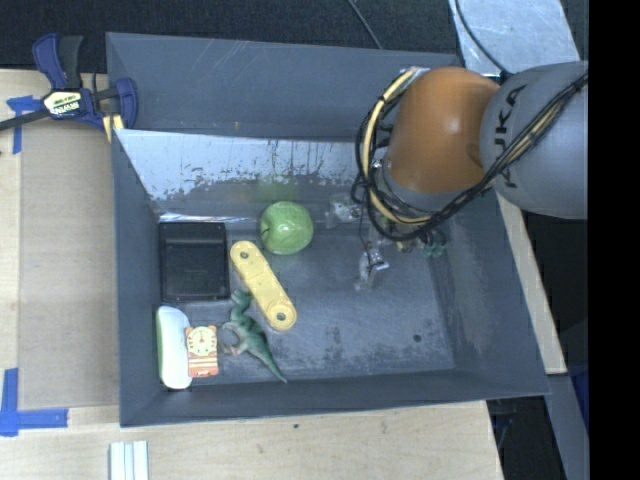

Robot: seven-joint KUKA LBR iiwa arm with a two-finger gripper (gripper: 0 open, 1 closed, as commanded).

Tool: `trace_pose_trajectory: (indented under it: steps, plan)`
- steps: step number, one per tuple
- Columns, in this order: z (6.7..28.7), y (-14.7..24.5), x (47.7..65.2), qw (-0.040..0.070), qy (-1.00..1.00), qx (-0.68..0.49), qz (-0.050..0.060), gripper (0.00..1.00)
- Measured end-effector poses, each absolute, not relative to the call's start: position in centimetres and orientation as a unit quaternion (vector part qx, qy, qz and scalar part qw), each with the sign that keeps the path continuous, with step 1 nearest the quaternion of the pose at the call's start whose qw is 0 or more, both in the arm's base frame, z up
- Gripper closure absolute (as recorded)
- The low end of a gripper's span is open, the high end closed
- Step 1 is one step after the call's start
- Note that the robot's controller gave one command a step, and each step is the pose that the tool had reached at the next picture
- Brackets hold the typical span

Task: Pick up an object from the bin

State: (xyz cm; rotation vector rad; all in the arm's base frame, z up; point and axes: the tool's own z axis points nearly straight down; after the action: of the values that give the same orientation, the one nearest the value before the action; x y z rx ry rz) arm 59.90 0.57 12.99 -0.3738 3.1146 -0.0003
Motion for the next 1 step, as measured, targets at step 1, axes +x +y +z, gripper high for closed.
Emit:
trace_pose_trajectory:
  steps: [1]
  plan:
    - [10.27,0.37,60.02,0.002,0.994,-0.113,0.0,0.0]
